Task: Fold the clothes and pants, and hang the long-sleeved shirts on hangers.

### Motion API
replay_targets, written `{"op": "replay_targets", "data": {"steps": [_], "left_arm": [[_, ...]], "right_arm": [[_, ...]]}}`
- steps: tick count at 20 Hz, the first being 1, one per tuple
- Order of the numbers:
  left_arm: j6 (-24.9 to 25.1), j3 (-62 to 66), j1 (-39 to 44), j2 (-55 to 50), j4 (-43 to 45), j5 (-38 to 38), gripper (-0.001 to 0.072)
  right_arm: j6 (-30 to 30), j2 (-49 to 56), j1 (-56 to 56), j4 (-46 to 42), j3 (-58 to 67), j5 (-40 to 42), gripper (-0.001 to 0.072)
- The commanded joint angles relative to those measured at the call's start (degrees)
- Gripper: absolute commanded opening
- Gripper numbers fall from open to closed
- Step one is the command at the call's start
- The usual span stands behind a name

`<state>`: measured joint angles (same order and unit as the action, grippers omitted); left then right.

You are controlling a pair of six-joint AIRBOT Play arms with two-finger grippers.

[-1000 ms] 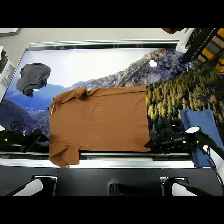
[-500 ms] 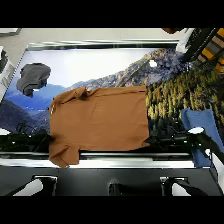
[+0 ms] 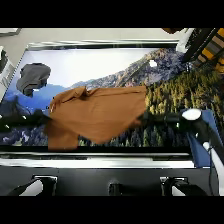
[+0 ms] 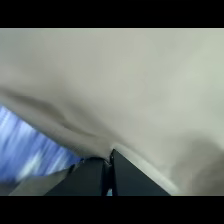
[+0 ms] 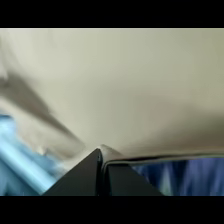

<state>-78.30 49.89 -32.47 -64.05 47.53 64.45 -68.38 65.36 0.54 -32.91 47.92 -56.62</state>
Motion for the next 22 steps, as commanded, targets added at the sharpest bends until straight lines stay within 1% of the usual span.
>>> {"op": "replay_targets", "data": {"steps": [1, 3, 6, 8, 9, 10, 13, 14, 16, 18, 21, 22], "left_arm": [[-6.4, 19.0, 2.2, 3.8, 4.5, 0.4, 0.0015], [-10.6, 30.9, 2.2, 6.5, 10.0, 3.0, 0.0015], [-15.1, 44.6, 2.1, 11.4, 16.8, 6.8, 0.0016], [-17.2, 48.9, 2.1, 15.6, 20.4, 7.1, 0.0016], [-17.4, 49.7, 2.1, 17.7, 21.8, 7.1, 0.0016], [-17.4, 49.7, 2.1, 19.9, 23.3, 7.0, 0.0016], [-19.8, 49.7, 2.1, 23.7, 28.0, 7.1, 0.0016], [-19.9, 49.7, 2.1, 24.1, 29.4, 7.1, 0.0016], [-19.8, 49.7, 2.1, 23.5, 29.6, 7.1, 0.0016], [-18.7, 49.6, 2.2, 20.7, 27.4, 7.2, 0.0016], [-12.1, 49.1, 2.5, 12.2, 19.3, 7.2, 0.0016], [-10.4, 48.6, 3.6, 8.4, 18.4, 7.1, 0.0016]], "right_arm": [[-11.9, -0.4, 2.5, -15.6, 23.6, 4.9, 0.0028], [-16.6, -1.3, 2.5, -24.2, 37.4, 0.0, 0.0028], [-21.5, -6.2, 2.5, -32.6, 50.9, -6.4, 0.0028], [-24.3, -11.5, 2.5, -35.5, 54.8, -8.4, 0.0028], [-26.2, -14.7, 2.5, -36.2, 55.1, -8.5, 0.0028], [-27.5, -17.4, 2.5, -36.9, 55.1, -8.7, 0.0028], [-32.3, -22.8, 2.5, -41.0, 55.1, -8.3, 0.0028], [-33.5, -23.2, 2.5, -42.1, 55.1, -8.2, 0.0028], [-33.7, -22.4, 2.5, -42.6, 55.1, -8.6, 0.0028], [-33.7, -19.6, 2.5, -43.1, 55.1, -9.4, 0.0029], [-33.7, -11.0, 2.5, -44.8, 55.0, -11.3, 0.0029], [-33.7, -6.8, 2.5, -45.2, 55.0, -12.1, 0.0029]]}}
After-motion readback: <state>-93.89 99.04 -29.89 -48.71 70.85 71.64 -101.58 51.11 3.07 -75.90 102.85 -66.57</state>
